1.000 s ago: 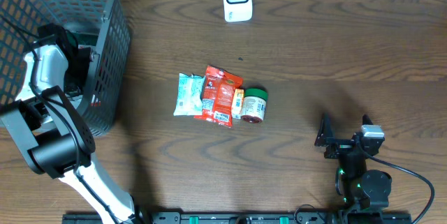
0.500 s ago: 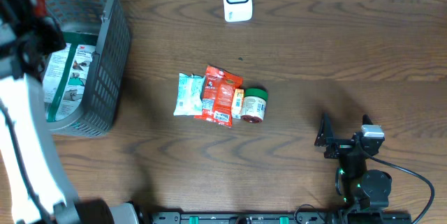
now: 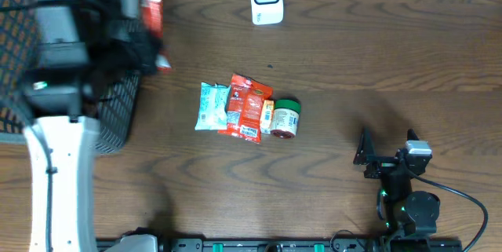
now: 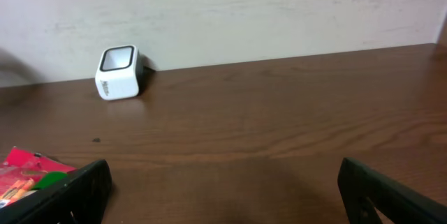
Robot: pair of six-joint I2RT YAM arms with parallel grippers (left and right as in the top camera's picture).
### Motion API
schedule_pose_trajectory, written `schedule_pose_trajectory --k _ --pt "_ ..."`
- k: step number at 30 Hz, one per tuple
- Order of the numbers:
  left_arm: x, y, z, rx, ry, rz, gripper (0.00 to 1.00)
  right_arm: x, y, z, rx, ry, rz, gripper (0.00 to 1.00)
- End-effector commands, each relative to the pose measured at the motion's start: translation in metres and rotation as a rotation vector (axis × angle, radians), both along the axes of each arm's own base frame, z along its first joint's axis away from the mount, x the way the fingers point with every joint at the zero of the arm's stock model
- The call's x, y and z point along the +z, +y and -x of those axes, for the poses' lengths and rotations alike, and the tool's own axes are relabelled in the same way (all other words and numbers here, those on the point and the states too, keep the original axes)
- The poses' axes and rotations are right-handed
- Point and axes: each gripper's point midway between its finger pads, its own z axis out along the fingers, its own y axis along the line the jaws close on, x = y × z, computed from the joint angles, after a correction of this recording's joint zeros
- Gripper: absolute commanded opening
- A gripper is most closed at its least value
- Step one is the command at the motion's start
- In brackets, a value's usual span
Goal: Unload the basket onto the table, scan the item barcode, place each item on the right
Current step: 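Carry the red tube out and set it right of the jar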
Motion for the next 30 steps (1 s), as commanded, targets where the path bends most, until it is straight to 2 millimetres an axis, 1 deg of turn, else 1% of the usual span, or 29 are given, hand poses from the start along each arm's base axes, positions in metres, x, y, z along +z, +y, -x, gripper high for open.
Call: schedule_pose_trajectory --k 1,2,3,4,5,6,7,8,9,12,13,14,15,16,17,19,21,22,23,26,27,29,30 --pt "-0.038 -0.033 -0.003 -0.005 0.133 0.000 0.07 0.000 -0.003 0.000 -0.015 0.000 0.008 0.99" --pt "-0.045 -0.043 -0.004 -0.025 0.151 -0.010 0.07 0.000 -0.003 0.000 -0.015 0.000 0.008 0.99" --pt "-0.055 -0.060 -0.006 -0.065 0.174 -0.014 0.07 0.000 -0.003 0.000 -0.015 0.000 0.008 0.99" --pt "-0.061 -0.068 -0.007 -0.079 0.189 -0.013 0.07 0.000 -0.003 0.000 -0.015 0.000 0.008 0.99" --pt "-0.072 -0.084 -0.009 -0.111 0.215 -0.014 0.07 0.000 -0.003 0.000 -0.015 0.000 0.008 0.99" --pt "-0.079 -0.096 -0.009 -0.132 0.231 -0.014 0.07 0.000 -0.003 0.000 -0.015 0.000 0.008 0.99" --pt "-0.089 -0.113 -0.008 -0.154 0.259 -0.009 0.07 0.000 -0.003 0.000 -0.015 0.000 0.008 0.99" --pt "-0.094 -0.123 -0.007 -0.162 0.277 -0.004 0.07 0.000 -0.003 0.000 -0.015 0.000 0.008 0.99" --pt "-0.101 -0.137 -0.004 -0.186 0.292 -0.005 0.07 0.000 -0.003 0.000 -0.014 0.000 0.008 0.99" --pt "-0.108 -0.170 0.005 -0.270 0.298 0.007 0.07 0.000 -0.002 0.000 -0.011 0.000 0.008 0.99" --pt "-0.107 -0.190 0.012 -0.297 0.300 0.030 0.07 0.000 -0.002 0.000 -0.011 0.000 0.008 0.99" --pt "-0.105 -0.200 0.015 -0.304 0.298 0.044 0.07 0.000 -0.002 0.000 -0.011 0.000 0.007 0.99" --pt "-0.102 -0.215 0.018 -0.320 0.280 0.054 0.08 0.006 -0.002 0.000 -0.007 -0.026 0.007 0.99" --pt "-0.102 -0.218 0.018 -0.317 0.275 0.055 0.07 0.008 -0.002 0.000 -0.007 -0.035 0.006 0.99" --pt "-0.101 -0.227 0.017 -0.276 0.255 0.049 0.07 0.016 0.002 0.000 0.013 -0.067 0.005 0.99" --pt "-0.099 -0.235 0.015 -0.185 0.235 0.046 0.07 0.040 0.015 0.002 0.087 -0.145 0.011 0.99" --pt "-0.100 -0.244 0.014 -0.106 0.211 0.039 0.07 0.061 0.014 0.007 0.085 -0.160 0.011 0.99" --pt "-0.104 -0.248 0.013 -0.049 0.202 0.025 0.07 0.077 0.012 0.011 0.072 -0.151 0.011 0.99" --pt "-0.109 -0.252 0.013 -0.014 0.198 0.018 0.07 0.092 0.011 0.016 0.070 -0.136 0.011 0.99" --pt "-0.133 -0.280 0.016 -0.019 0.209 0.015 0.07 0.130 0.006 0.020 0.041 -0.034 0.016 0.99" --pt "-0.138 -0.285 0.016 -0.024 0.210 0.013 0.07 0.138 0.006 0.019 0.042 -0.004 0.031 0.99" --pt "-0.158 -0.300 0.013 -0.037 0.215 0.007 0.07 0.155 0.006 0.012 0.045 0.085 0.042 0.99" --pt "-0.163 -0.304 0.012 -0.039 0.216 0.006 0.07 0.160 0.006 0.009 0.046 0.112 0.042 0.99"
